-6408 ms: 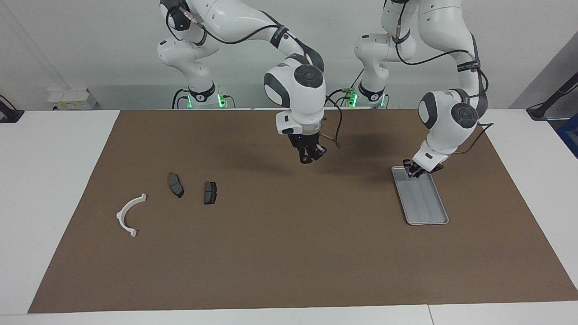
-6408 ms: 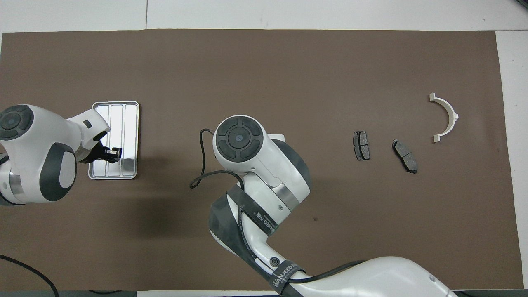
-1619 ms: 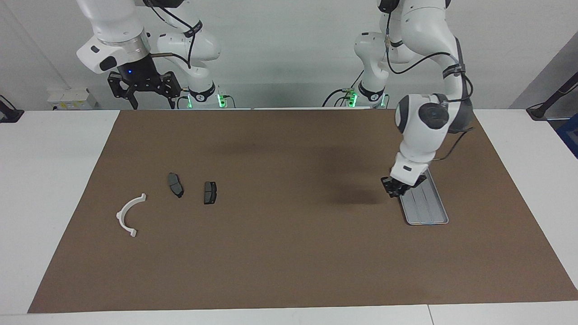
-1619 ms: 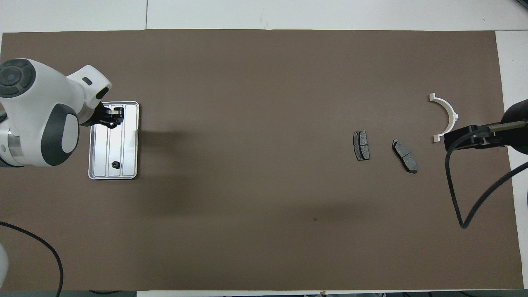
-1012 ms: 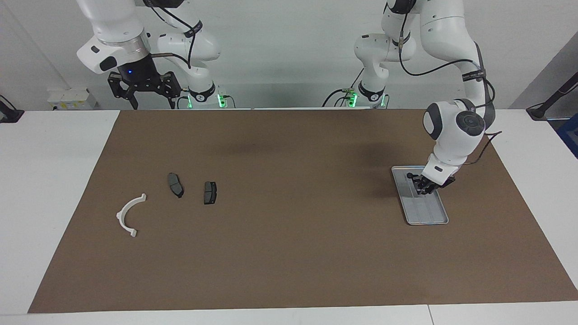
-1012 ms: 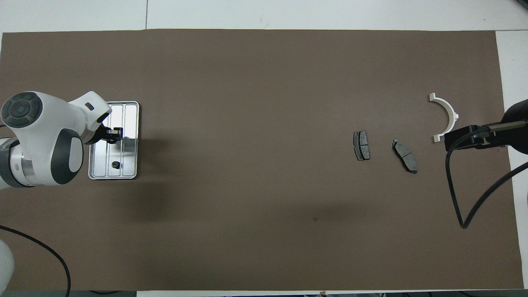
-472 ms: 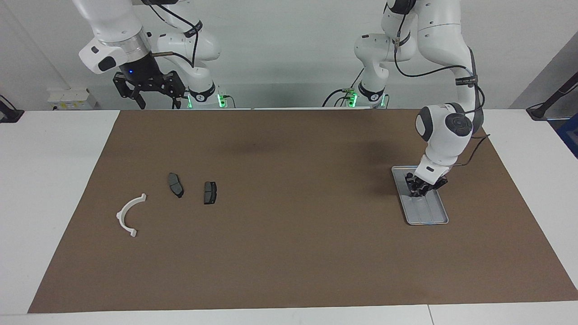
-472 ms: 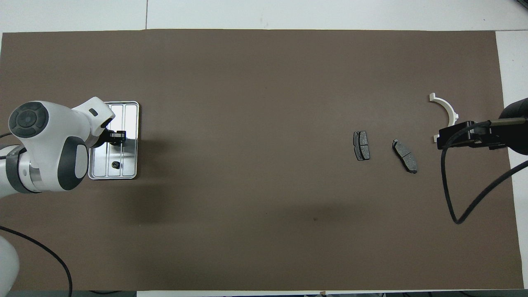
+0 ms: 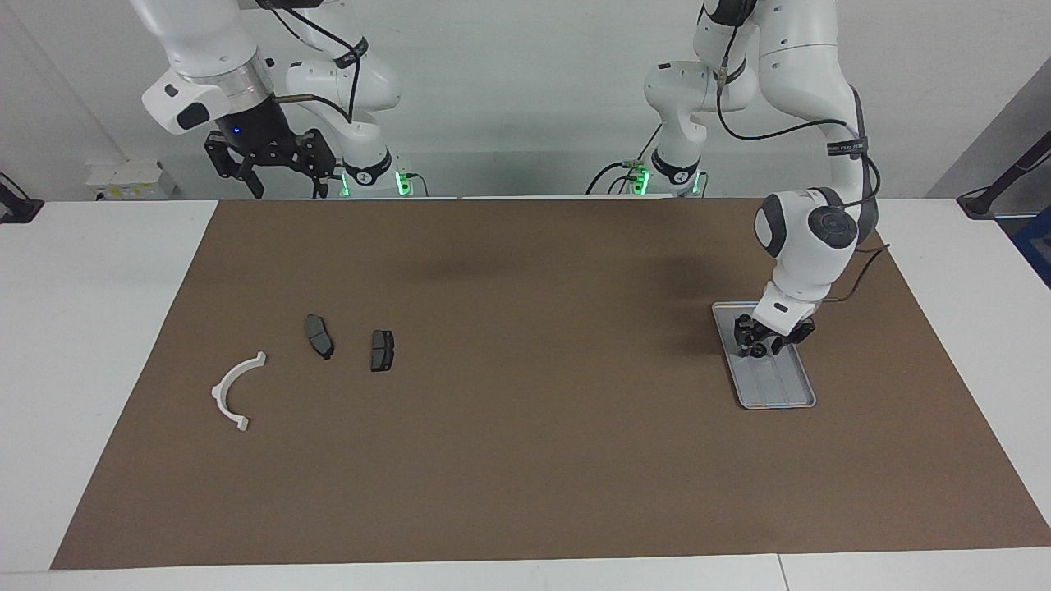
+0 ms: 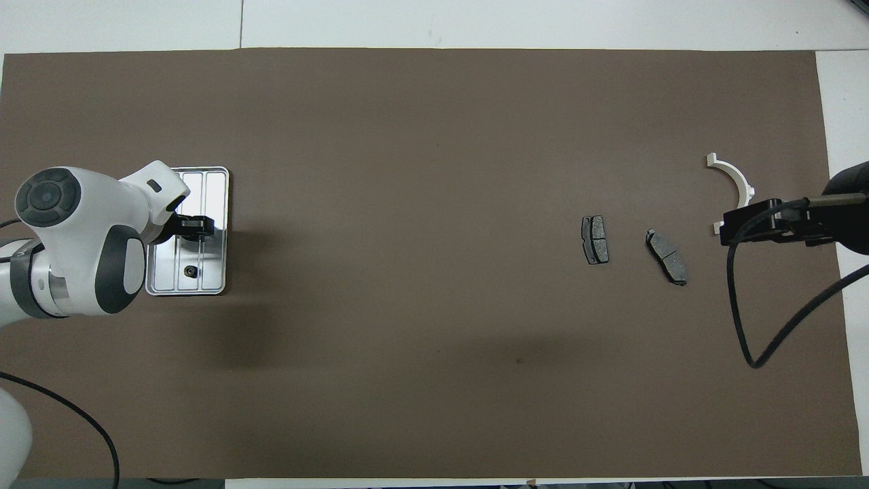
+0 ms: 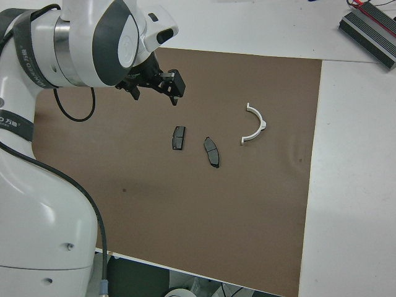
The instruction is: Pick bearing gear from pile to tray
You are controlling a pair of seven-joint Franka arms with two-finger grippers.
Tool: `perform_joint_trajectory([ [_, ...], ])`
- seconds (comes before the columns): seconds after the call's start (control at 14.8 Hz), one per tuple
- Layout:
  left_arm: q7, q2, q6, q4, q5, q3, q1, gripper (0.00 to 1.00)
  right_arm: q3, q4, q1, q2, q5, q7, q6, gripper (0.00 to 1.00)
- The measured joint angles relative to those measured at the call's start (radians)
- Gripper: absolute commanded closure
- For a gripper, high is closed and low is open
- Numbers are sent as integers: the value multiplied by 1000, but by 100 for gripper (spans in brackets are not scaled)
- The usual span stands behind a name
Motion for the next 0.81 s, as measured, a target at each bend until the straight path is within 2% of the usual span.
perform_joint_trajectory([
  [0.2, -1, -9, -45, 34, 0, 3, 22, 0, 0, 0, 0, 0, 0, 0, 0, 0],
  [0.4, -3, -54, -261, 205, -17, 5, 61, 0, 0, 0, 0, 0, 0, 0, 0, 0],
  [0.61, -58, -104, -416, 366, -38, 3, 64, 0, 0, 0, 0, 0, 0, 0, 0, 0],
  [0.81, -82, -181, -515, 415, -39, 1, 64, 0, 0, 0, 0, 0, 0, 0, 0, 0],
])
